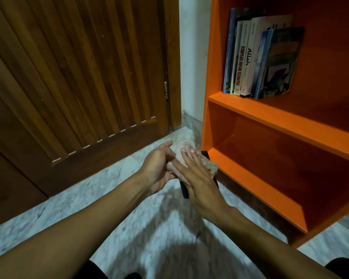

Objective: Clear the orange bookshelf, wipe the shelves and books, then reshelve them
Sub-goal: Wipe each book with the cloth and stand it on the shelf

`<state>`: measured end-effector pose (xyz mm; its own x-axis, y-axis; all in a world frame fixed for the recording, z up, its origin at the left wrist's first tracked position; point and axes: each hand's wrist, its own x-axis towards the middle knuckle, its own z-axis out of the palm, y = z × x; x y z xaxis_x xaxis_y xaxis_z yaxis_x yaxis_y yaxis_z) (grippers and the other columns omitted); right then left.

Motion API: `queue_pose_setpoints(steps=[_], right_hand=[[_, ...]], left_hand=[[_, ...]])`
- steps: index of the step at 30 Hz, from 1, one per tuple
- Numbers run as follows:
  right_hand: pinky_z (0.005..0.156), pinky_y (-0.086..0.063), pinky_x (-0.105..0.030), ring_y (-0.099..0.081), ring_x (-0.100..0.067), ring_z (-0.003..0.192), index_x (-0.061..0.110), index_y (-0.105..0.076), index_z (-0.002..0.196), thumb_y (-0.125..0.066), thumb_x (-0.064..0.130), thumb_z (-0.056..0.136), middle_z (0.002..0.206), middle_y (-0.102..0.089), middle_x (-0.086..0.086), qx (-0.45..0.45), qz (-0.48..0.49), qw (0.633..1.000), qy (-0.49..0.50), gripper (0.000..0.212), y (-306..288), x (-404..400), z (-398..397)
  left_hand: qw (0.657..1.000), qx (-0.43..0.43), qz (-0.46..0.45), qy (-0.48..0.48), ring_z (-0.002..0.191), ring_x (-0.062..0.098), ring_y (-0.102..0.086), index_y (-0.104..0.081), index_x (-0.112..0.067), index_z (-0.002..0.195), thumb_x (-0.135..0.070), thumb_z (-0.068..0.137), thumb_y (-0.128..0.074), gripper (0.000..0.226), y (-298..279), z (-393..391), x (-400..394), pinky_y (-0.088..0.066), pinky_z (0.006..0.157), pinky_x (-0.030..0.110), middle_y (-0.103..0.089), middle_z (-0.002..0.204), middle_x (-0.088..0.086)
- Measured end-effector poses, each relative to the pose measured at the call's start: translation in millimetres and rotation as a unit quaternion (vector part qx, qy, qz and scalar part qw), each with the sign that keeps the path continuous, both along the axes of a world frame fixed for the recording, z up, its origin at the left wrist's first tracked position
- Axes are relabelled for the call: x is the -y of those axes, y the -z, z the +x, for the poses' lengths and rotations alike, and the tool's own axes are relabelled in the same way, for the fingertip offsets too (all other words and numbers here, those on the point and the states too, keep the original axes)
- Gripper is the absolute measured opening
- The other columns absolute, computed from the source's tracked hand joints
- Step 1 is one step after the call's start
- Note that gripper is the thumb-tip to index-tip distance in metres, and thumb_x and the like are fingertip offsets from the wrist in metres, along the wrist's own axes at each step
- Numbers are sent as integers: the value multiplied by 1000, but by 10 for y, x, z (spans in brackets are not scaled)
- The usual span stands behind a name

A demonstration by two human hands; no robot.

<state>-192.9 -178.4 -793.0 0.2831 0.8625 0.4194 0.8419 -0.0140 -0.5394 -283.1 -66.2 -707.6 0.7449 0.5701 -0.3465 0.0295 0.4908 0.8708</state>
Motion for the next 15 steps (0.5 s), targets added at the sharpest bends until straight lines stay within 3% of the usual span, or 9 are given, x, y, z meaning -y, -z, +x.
queue_pose_setpoints(steps=[2,4,8,11,13,15], right_hand=[[121,-1,-32,7,-4,152,39,-25,152,-49,-10,93,165,-3,15,11,-12,999,-35,81,97,42,-53],[122,-7,-32,0,-4,152,34,-37,150,-50,-12,91,164,-13,13,31,-13,998,-59,76,220,83,-96],[121,-26,-29,-30,-7,145,22,-60,132,-47,-14,82,149,-49,2,22,-6,996,-89,63,377,154,-95],[108,-43,-31,-50,-3,125,29,-63,123,-47,-7,88,131,-59,8,-51,-19,997,-50,52,268,200,33],[93,-49,-20,-59,5,106,33,-61,116,-44,-8,92,116,-64,10,-118,2,993,-15,51,114,196,145],[81,-43,-4,-59,16,96,32,-58,118,-44,1,101,111,-66,9,-187,60,979,52,37,-69,150,236]], left_hand=[[999,-8,12,-48,96,28,-65,-48,-13,141,-3,98,-43,44,3,8,-87,-58,79,41,-60,122,17],[992,-47,79,-82,96,28,-63,-58,-12,133,0,98,-48,38,30,2,-184,-55,87,43,-65,108,15],[977,-79,157,-119,97,26,-61,-66,-10,120,3,100,-47,31,45,-63,-306,-58,77,39,-65,102,8],[971,-89,173,-137,92,24,-60,-66,-12,119,3,100,-47,31,56,-127,-378,-56,72,37,-66,103,9],[969,-89,186,-140,92,25,-60,-65,-14,117,3,100,-47,30,80,-166,-425,-56,68,36,-68,104,10],[969,-85,191,-132,91,26,-61,-65,-16,116,3,100,-48,30,79,-195,-436,-55,68,36,-68,105,10]])
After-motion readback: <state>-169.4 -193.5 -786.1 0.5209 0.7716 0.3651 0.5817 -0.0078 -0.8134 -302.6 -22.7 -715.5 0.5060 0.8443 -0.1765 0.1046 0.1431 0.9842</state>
